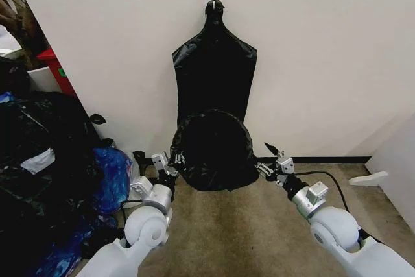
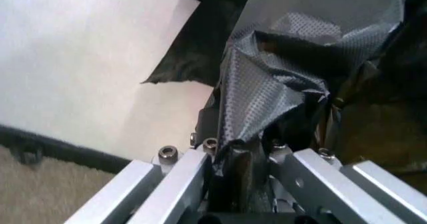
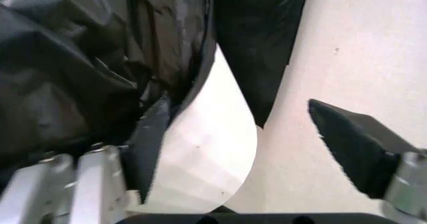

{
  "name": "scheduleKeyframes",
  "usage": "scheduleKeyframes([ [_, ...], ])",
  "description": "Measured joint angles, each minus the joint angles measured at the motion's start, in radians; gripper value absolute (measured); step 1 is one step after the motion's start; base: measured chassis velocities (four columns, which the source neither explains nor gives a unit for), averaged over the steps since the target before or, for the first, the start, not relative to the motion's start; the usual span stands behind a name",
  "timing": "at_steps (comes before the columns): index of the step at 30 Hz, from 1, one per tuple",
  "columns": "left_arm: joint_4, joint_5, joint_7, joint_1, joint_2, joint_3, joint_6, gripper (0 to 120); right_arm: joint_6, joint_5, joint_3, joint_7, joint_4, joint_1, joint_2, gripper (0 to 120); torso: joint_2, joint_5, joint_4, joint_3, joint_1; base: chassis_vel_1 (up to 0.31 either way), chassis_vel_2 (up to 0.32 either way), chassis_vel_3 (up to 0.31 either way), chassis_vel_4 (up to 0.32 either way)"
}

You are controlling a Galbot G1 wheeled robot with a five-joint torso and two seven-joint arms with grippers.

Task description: Place the garbage bag over the trash bin.

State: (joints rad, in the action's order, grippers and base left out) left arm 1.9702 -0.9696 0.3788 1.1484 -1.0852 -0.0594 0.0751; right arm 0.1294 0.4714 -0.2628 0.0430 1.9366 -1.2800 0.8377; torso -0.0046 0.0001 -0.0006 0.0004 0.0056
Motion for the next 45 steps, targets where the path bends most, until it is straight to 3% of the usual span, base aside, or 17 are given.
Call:
scheduleKeyframes([
  [6,-0.015,-0.050,0.015,-0.005,0.000,-0.017,-0.004,3,0.006,0.049,-0.078,-0.001,0.014,-0.019,0.009,99,0.000,0.0002,0.0004,0.000,0.000,0.000,0.000,0.000,0.000],
  [10,-0.029,-0.070,0.021,-0.011,0.000,-0.020,-0.005,3,0.004,0.111,-0.124,-0.001,0.031,-0.050,0.010,100,0.000,0.0000,0.0003,0.000,0.000,0.000,0.000,0.000,0.000],
  [14,-0.043,-0.092,0.025,-0.017,-0.001,-0.021,-0.007,3,-0.027,0.273,-0.175,0.000,0.094,-0.115,0.021,100,0.000,0.0002,-0.0002,0.000,0.000,0.000,0.000,0.000,0.000],
  [20,-0.046,-0.150,0.036,-0.025,-0.005,-0.020,-0.017,3,-0.226,0.635,-0.196,-0.030,0.285,-0.220,0.069,100,0.000,0.0000,0.0000,0.000,0.000,0.000,0.000,0.000,0.000],
  [24,-0.043,-0.157,0.037,-0.028,-0.005,-0.018,-0.019,3,-0.283,0.721,-0.176,-0.095,0.335,-0.220,0.085,100,0.000,-0.0004,0.0002,0.000,0.000,0.000,0.000,0.000,0.000],
  [29,-0.021,-0.168,0.040,-0.027,-0.003,-0.019,-0.023,3,-0.309,0.700,-0.131,-0.119,0.293,-0.208,0.109,100,0.000,0.0001,0.0000,0.000,0.000,0.000,0.000,0.000,0.000],
  [38,0.018,-0.191,0.041,-0.016,0.004,-0.022,-0.028,3,-0.278,0.573,-0.079,-0.088,0.092,-0.196,0.159,100,0.000,0.0002,0.0000,0.000,0.000,0.000,0.000,0.000,0.000],
  [45,0.021,-0.201,0.041,-0.016,0.004,-0.024,-0.032,3,-0.256,0.538,-0.124,-0.091,0.144,-0.234,0.178,100,0.000,0.0001,0.0001,0.000,0.000,0.000,0.000,0.000,0.000],
])
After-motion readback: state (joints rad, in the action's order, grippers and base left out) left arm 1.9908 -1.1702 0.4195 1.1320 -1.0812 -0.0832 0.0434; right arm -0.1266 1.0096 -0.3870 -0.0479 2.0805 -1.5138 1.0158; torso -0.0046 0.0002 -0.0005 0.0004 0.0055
